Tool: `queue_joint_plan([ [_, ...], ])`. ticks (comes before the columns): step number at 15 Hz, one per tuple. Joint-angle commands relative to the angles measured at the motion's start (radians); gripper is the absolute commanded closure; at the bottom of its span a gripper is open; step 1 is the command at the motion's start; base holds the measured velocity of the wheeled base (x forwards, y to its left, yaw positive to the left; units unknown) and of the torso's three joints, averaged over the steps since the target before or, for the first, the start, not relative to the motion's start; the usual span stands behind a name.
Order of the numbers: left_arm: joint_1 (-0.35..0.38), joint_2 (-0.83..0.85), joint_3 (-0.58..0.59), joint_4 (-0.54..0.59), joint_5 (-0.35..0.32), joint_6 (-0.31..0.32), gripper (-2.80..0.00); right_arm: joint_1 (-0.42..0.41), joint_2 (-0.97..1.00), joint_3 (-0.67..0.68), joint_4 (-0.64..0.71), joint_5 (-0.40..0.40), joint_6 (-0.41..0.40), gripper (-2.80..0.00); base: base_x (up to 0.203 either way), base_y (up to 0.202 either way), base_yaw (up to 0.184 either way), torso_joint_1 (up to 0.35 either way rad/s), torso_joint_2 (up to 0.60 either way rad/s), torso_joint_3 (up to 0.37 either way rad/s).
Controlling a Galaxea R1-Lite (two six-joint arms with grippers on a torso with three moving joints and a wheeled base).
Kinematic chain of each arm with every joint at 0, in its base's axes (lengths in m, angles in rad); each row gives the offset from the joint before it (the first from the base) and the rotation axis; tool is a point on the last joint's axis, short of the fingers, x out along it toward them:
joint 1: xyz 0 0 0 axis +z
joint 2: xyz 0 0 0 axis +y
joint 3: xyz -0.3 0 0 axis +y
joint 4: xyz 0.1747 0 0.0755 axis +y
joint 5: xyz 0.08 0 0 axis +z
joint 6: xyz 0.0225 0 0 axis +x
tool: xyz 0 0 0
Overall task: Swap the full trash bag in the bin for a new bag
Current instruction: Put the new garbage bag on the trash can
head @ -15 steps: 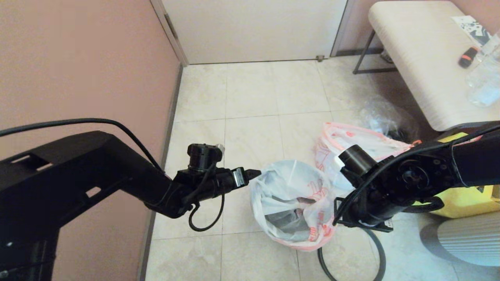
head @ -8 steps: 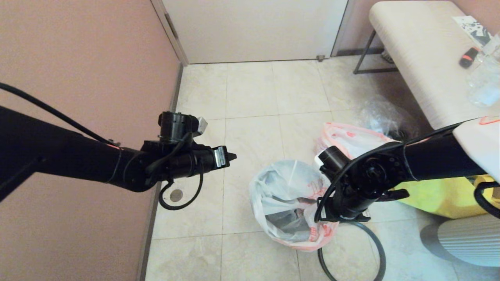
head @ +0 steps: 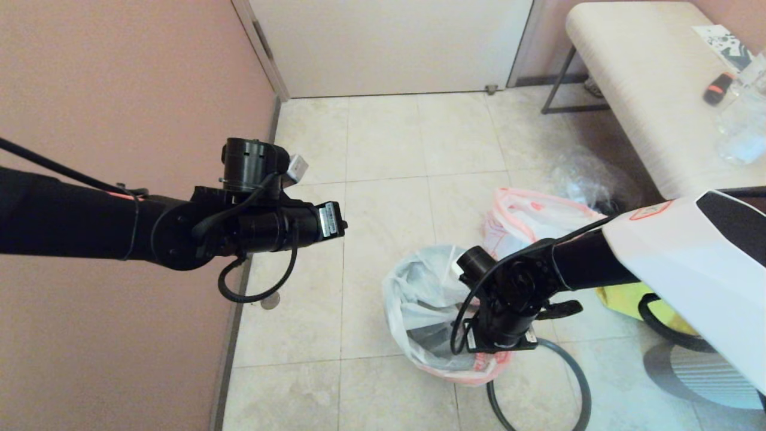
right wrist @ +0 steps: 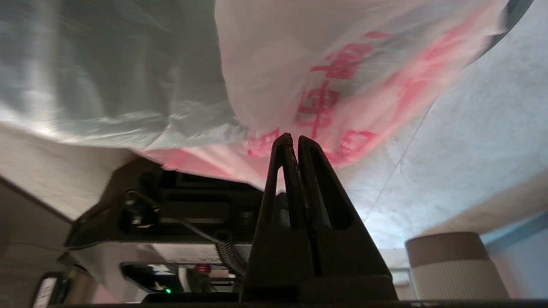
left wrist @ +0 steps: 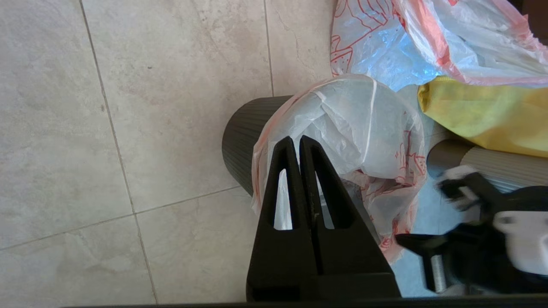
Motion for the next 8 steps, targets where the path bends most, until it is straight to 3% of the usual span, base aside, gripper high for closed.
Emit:
queue_joint_plan([
  [1, 0.0, 0.004, -0.003, -0.002, 0.001, -0.004, 0.0, 0.012, 0.037, 0.004, 0.006, -0.004, 0.003, 0.0, 0.0, 0.0, 0.0, 0.0, 0.0, 0.0],
  [6, 0.0, 0.012, -0.006, -0.002, 0.006, -0.004, 0.0, 0.04, -0.039, 0.111, 0.02, -0.015, 0.009, 0.0, 0.0, 0.0, 0.0, 0.0, 0.0, 0.0],
  [8, 0.003, 0.012, -0.006, -0.002, 0.007, -0.004, 0.0, 0.04, -0.05, 0.144, 0.015, -0.018, 0.055, 0.0, 0.0, 0.0, 0.0, 0.0, 0.0, 0.0],
])
